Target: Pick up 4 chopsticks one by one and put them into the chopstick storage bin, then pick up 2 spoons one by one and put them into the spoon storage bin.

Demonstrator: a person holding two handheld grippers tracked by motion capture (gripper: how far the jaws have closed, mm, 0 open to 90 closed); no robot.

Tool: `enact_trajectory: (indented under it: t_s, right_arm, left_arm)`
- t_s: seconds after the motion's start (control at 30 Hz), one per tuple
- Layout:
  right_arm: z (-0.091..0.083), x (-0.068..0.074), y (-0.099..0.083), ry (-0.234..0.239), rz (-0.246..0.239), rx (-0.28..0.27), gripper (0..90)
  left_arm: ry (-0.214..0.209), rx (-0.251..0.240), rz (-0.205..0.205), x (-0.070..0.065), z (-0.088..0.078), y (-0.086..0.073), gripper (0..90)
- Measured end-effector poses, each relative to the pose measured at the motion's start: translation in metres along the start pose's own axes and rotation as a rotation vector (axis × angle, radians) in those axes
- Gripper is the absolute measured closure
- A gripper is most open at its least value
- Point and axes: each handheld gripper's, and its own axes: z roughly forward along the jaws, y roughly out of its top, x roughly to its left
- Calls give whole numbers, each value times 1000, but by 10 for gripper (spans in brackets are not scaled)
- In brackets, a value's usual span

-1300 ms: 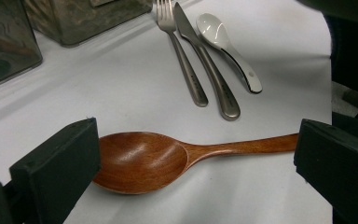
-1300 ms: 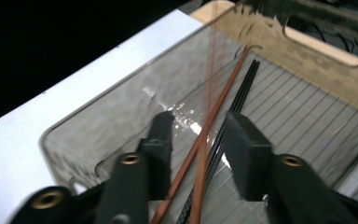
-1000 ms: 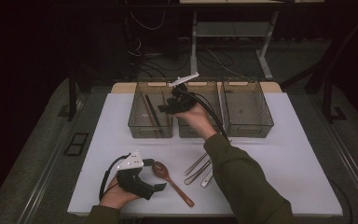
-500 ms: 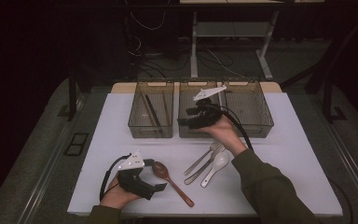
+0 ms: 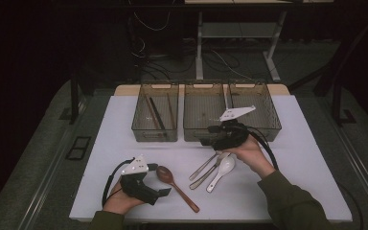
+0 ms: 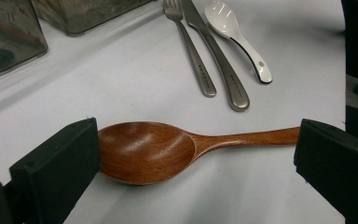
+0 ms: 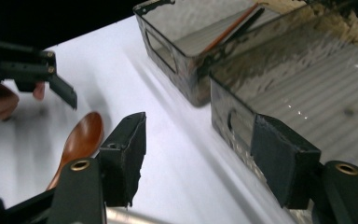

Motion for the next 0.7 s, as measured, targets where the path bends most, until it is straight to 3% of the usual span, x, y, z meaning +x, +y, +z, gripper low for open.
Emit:
enact_trajectory:
  t_s: [0.33,0.53,0.7]
  right_arm:
    - [-22,0,-30,-38,-19,36,415]
    - [-29,-7,-45,-58,-3,69,641]
    - [-21,-13,-51,-78,-17,133,857]
  left_arm:
    - [1,1,2,0,-1,0,0]
    - [0,-1,3,-1,-1,0,0]
    - [-2,4,8,-1,0,1,0]
